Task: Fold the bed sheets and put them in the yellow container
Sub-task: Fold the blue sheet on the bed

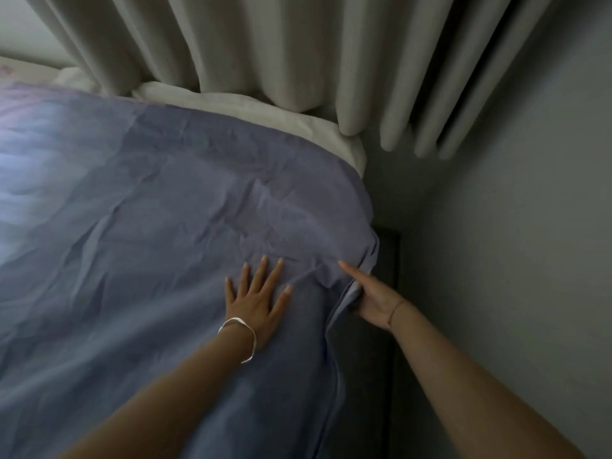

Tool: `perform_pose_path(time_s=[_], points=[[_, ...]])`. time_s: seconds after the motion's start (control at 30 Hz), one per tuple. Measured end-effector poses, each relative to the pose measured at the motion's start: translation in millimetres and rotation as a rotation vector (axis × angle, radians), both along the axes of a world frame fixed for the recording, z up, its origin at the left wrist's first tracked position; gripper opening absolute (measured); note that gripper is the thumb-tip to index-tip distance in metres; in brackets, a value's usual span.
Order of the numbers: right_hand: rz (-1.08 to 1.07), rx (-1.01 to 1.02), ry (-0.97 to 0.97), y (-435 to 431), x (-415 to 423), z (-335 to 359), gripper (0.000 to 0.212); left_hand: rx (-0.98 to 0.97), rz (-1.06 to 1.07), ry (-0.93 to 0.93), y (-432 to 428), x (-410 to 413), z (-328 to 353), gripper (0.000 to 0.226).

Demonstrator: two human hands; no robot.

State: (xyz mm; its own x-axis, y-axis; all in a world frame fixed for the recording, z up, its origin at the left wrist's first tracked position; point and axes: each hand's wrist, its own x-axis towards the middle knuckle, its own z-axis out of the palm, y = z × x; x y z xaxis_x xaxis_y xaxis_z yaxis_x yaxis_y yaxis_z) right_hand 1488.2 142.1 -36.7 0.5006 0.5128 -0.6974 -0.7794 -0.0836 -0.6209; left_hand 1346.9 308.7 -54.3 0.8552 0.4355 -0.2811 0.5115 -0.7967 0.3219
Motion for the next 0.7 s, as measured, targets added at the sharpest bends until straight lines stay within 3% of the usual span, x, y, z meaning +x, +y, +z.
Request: perform_pose_path(time_s=[0.07,0.2,0.33,0.43,0.6,0.7], points=[[-0.096,0.042,0.006,0,-7,-9,0.048,0.017,0.008,0.006,-8,4,-7,0.081],[-0.231,-0.029,-0.107,4,14,-5,0.056,0.042,0.021,0.007,-15,5,-17,0.085],[-0.101,0.003,-0.084,2,30,6,0.059,0.002,0.055,-0.059,-16,11,-20,0.084],[-0.023,-0.013,-0.085,3,26,-1,0.041,-0.007,0.077,-0.057,-18,17,-21,0.084],[-0.337,-0.110,-0.201,-17,56,-12,0.050,-0.005,0.046,-0.038,-13,15,-21,0.085],[-0.234,-0.090,-0.221,-29,38,-21,0.063,0.007,0.025,-0.041,-13,7,-18,0.087]])
